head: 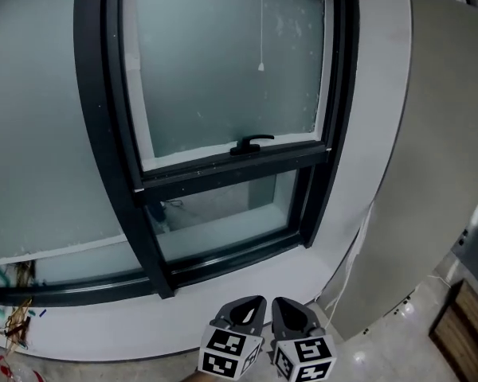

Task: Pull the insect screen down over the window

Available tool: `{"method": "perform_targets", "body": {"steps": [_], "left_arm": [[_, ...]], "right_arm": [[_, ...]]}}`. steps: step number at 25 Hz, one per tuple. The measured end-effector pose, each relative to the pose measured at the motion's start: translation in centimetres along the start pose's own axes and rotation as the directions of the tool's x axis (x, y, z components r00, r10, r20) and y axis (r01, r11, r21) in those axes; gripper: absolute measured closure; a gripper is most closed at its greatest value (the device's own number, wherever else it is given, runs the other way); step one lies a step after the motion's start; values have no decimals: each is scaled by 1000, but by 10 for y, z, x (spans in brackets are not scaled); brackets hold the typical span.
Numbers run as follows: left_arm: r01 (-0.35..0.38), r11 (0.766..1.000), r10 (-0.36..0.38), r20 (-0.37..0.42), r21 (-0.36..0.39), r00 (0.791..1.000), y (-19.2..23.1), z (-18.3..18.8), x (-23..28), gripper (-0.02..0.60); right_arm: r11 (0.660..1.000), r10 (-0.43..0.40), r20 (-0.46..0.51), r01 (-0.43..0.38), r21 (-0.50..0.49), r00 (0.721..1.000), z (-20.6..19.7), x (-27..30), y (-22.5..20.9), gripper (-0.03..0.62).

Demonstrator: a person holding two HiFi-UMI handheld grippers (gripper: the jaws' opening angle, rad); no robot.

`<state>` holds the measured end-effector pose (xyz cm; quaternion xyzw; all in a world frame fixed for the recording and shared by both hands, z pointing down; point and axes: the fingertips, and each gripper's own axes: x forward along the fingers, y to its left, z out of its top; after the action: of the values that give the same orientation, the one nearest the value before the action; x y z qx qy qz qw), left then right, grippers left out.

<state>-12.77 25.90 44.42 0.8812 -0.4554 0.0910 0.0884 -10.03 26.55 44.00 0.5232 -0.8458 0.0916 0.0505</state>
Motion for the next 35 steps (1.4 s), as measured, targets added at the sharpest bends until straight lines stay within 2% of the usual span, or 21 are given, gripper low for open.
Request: {"method": "perform_targets", "body": {"steps": [5, 9, 12, 18, 23, 28, 35], "left_arm": [[-17, 1000, 17, 19, -1, 1000, 84, 19, 17, 569], [-40, 999, 40, 38, -13, 998, 129, 30, 22, 569], [-47, 999, 48, 48, -16, 998, 144, 38, 28, 569], [-46, 999, 46, 60, -2, 997, 146, 53, 52, 569], [-64, 998, 64, 76, -6, 995, 150, 70, 96, 569], [-127, 992, 126, 104, 6, 987, 156, 90, 166, 569], [-204, 979, 204, 121, -12, 972, 164, 155, 274, 569]], "right_arm": [[1000, 11, 18, -11, -3, 1000, 20, 85, 17, 597], [999, 28, 41, -28, -19, 999, 32, 127, 29, 597], [999, 33, 45, -31, -27, 998, 39, 141, 31, 597], [999, 43, 59, -41, -28, 997, 53, 155, 12, 597], [997, 70, 81, -66, -49, 994, 70, 179, -31, 597], [990, 136, 117, -129, -63, 984, 87, 217, -95, 597], [963, 258, 119, -246, -106, 959, 147, 283, -188, 597]]}}
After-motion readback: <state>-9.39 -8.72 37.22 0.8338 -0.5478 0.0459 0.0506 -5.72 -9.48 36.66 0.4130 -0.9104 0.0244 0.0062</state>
